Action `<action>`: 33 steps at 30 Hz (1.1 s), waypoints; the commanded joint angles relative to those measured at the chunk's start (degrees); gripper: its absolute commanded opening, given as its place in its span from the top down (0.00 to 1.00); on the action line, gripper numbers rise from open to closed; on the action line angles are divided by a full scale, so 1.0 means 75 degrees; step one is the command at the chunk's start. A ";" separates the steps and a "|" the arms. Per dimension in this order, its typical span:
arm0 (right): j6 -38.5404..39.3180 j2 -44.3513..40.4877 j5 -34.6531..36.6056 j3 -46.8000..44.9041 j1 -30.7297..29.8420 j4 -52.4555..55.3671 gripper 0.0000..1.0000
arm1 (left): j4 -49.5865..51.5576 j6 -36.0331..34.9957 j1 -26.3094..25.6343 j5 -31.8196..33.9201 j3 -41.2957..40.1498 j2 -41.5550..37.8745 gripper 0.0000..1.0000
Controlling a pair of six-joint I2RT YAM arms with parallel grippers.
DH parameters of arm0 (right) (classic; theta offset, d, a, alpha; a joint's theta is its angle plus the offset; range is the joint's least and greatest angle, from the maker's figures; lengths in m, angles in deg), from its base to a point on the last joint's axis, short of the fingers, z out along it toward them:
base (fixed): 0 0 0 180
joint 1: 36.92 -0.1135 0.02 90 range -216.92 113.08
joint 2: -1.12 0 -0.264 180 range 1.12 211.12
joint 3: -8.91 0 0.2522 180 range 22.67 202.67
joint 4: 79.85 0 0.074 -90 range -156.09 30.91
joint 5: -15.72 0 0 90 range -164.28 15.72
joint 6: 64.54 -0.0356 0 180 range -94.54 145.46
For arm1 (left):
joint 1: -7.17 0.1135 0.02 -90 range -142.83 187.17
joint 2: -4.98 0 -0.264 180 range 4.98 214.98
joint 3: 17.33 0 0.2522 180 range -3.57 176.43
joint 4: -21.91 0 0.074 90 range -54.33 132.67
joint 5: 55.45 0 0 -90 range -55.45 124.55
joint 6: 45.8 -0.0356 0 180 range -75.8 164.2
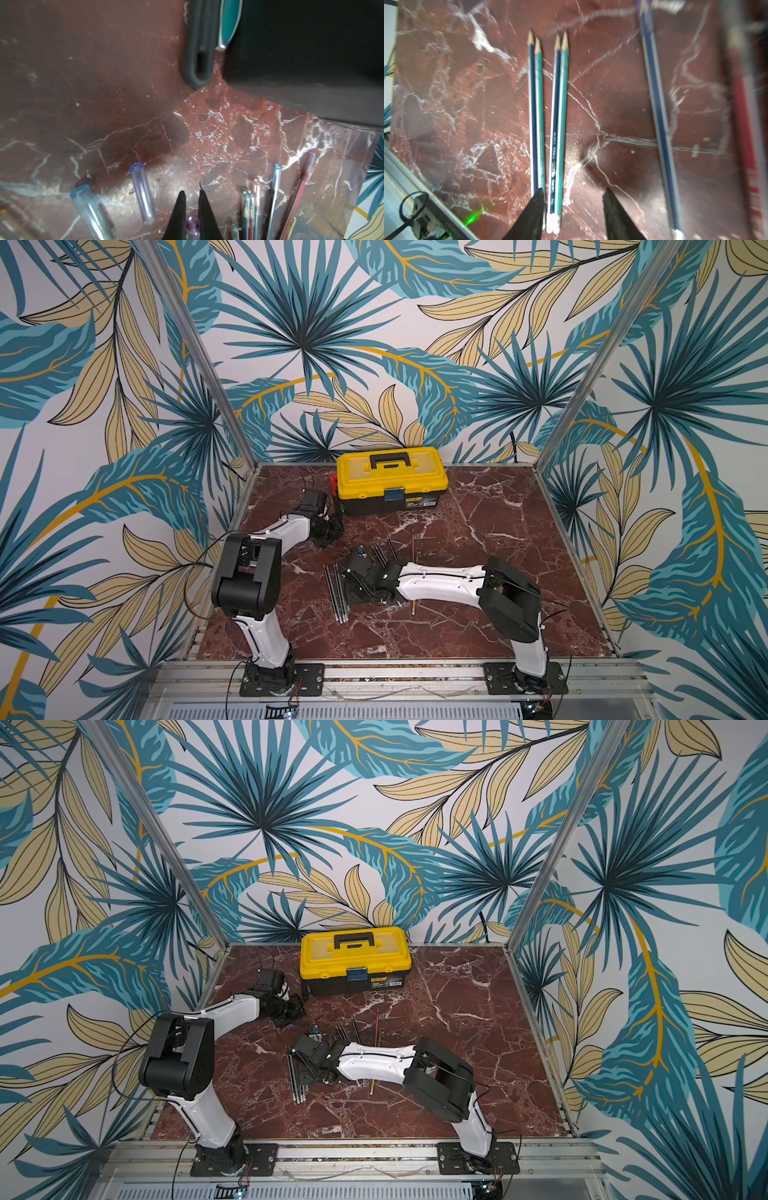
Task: Remove the protective cover of the pencils
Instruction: Place the protective sleeve at the center of the board.
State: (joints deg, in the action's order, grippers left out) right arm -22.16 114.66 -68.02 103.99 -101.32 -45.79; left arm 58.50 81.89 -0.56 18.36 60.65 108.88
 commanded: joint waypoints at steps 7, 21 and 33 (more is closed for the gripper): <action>0.0379 -0.0701 0.1566 -0.0438 0.0054 0.0493 0.51 | 0.0517 -0.0315 -0.0048 0.0309 0.0625 0.0277 0.92; 0.0585 0.0035 0.1129 0.0106 0.0302 0.1005 0.61 | 0.0858 -0.0303 -0.0048 0.0432 0.0881 0.0551 0.83; 0.0809 0.0725 0.1435 0.0814 0.0302 0.1819 0.64 | 0.0940 -0.0291 -0.0048 0.0547 0.0893 0.0520 0.80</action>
State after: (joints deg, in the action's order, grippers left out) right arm -17.20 118.24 -58.88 108.64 -98.94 -35.56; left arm 64.80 80.41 -0.67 21.75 65.03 112.38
